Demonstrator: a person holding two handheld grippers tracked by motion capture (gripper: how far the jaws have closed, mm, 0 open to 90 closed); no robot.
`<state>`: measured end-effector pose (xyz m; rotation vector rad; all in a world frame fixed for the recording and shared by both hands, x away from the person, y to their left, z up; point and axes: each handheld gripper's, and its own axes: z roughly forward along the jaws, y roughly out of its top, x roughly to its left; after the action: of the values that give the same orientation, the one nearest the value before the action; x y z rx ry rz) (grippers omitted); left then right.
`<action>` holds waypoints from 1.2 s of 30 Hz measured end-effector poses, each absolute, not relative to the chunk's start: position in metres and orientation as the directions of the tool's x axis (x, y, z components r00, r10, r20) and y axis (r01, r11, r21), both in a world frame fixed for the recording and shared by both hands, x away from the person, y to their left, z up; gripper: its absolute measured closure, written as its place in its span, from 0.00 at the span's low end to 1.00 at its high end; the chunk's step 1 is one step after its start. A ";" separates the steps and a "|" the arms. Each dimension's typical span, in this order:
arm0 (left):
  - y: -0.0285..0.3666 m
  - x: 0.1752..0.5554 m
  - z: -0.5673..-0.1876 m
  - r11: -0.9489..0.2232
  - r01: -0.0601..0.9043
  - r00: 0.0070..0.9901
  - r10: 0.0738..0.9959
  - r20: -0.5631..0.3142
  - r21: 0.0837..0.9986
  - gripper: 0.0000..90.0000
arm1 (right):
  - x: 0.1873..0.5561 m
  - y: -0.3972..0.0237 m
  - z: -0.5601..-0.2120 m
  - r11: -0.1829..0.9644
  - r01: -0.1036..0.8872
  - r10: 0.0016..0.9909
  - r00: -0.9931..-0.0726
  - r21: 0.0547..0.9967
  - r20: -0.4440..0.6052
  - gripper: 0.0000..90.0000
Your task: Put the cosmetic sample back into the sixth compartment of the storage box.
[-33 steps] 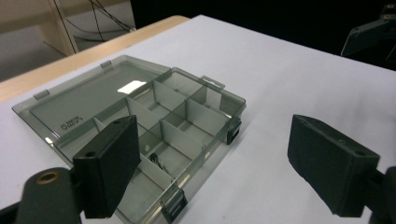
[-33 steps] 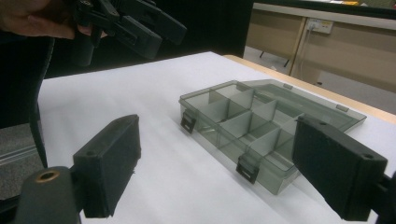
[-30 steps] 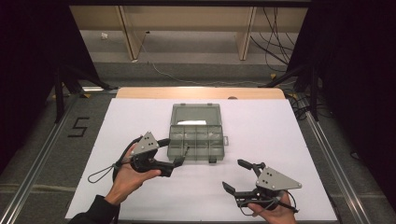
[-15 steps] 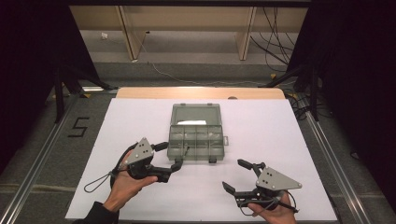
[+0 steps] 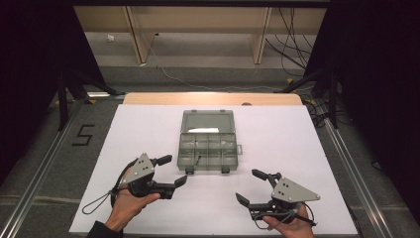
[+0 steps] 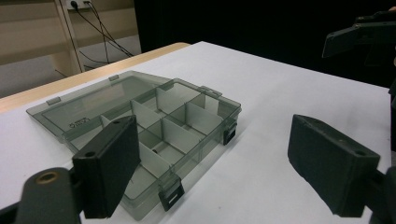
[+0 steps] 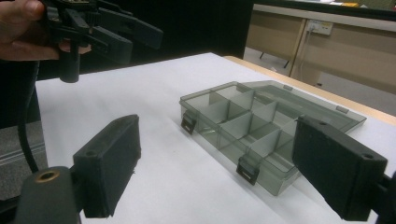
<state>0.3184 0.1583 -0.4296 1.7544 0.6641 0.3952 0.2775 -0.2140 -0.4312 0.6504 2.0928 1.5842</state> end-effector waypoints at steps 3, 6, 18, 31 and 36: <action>0.160 0.316 -0.432 -0.176 0.224 0.784 0.617 -0.070 0.959 0.19 | 0.277 -0.214 -0.431 0.235 0.110 0.605 -0.794 0.966 -0.057 0.19; 0.161 0.312 -0.434 -0.174 0.220 0.785 0.615 -0.068 0.960 0.19 | 0.277 -0.214 -0.431 0.234 0.105 0.607 -0.792 0.967 -0.061 0.19; 0.163 0.301 -0.440 -0.175 0.223 0.777 0.626 -0.067 0.959 0.18 | 0.276 -0.214 -0.431 0.234 0.111 0.606 -0.794 0.966 -0.056 0.19; 0.168 0.298 -0.442 -0.166 0.206 0.781 0.622 -0.060 0.964 0.18 | 0.276 -0.214 -0.430 0.236 0.113 0.598 -0.800 0.965 -0.052 0.19; 0.167 0.300 -0.443 -0.156 0.201 0.788 0.612 -0.065 0.967 0.18 | 0.276 -0.214 -0.430 0.236 0.118 0.596 -0.802 0.965 -0.048 0.19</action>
<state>0.2999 0.1667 -0.4432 1.7229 0.6401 0.4067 0.2760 -0.2136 -0.4304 0.6548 2.1085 1.5896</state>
